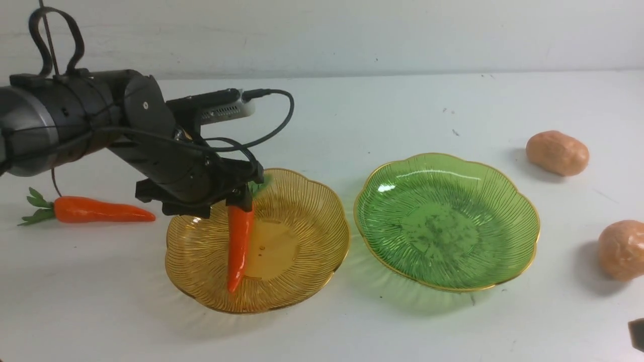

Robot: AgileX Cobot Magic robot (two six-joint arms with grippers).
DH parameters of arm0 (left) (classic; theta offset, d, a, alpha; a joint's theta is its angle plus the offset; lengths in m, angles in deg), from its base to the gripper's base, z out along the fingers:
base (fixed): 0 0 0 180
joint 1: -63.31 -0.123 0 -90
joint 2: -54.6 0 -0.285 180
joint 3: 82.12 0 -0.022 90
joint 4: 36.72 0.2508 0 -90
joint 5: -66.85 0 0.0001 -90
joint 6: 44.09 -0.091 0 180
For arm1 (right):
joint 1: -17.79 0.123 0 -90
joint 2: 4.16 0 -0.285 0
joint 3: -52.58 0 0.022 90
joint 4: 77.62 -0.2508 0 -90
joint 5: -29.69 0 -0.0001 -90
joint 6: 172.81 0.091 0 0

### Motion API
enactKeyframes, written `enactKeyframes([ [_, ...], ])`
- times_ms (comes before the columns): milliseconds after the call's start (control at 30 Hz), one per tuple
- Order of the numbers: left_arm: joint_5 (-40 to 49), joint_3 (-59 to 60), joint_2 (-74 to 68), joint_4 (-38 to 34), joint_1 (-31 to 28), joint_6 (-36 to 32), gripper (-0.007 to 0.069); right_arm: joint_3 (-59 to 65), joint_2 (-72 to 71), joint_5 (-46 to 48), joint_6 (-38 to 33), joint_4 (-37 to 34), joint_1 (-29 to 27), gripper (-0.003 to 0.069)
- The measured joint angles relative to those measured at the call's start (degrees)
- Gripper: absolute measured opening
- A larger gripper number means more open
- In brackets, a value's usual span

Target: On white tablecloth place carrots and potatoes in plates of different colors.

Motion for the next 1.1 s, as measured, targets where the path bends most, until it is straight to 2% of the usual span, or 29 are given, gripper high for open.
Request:
enactKeyframes([
  [67,1.8,-1.9,0.6,0.8,-0.6,-0.4,0.0531,0.0,0.0,0.0,-0.4,0.0,0.0,-0.0015],
  [133,5.0,-4.5,1.6,3.1,-1.9,-0.6,0.0482,0.0,0.0,0.0,-0.6,0.1,0.0,-0.0015],
  [267,10.1,-8.9,3.3,11.2,-5.8,-1.0,0.0268,0.0,0.0,0.1,-0.6,0.2,0.0,-0.0015],
  [300,11.2,-9.3,3.4,13.2,-7.1,-1.0,0.0190,0.0,0.0,0.1,-0.6,0.2,0.0,-0.0015],
  [333,11.6,-9.5,3.5,15.1,-7.9,-1.0,0.0158,0.0,0.0,0.1,-0.6,0.2,0.0,-0.0015],
  [367,13.0,-9.7,3.5,17.1,-9.2,-1.0,0.0094,0.0,0.0,0.1,-0.6,0.2,0.0,-0.0015],
  [467,16.7,-9.8,3.1,21.4,-12.0,0.4,0.0025,0.0,0.0,0.1,-0.6,0.2,0.0,-0.0015],
  [633,23.8,-9.7,2.6,22.2,-17.6,4.1,0.0006,0.0,0.0,0.1,-0.6,0.2,0.0,-0.0015],
  [767,24.7,-9.0,2.3,19.6,-20.8,6.4,0.0006,0.0,0.0,0.1,-0.6,0.2,0.0,-0.0015],
  [1000,15.7,-7.0,0.4,14.9,-21.5,14.1,0.0011,0.0,0.0,0.1,-0.6,0.2,0.0,-0.0015],
  [1100,12.1,-7.0,-1.9,14.7,-21.4,16.8,0.0048,0.0,0.0,0.1,-0.6,0.2,0.0,-0.0015],
])
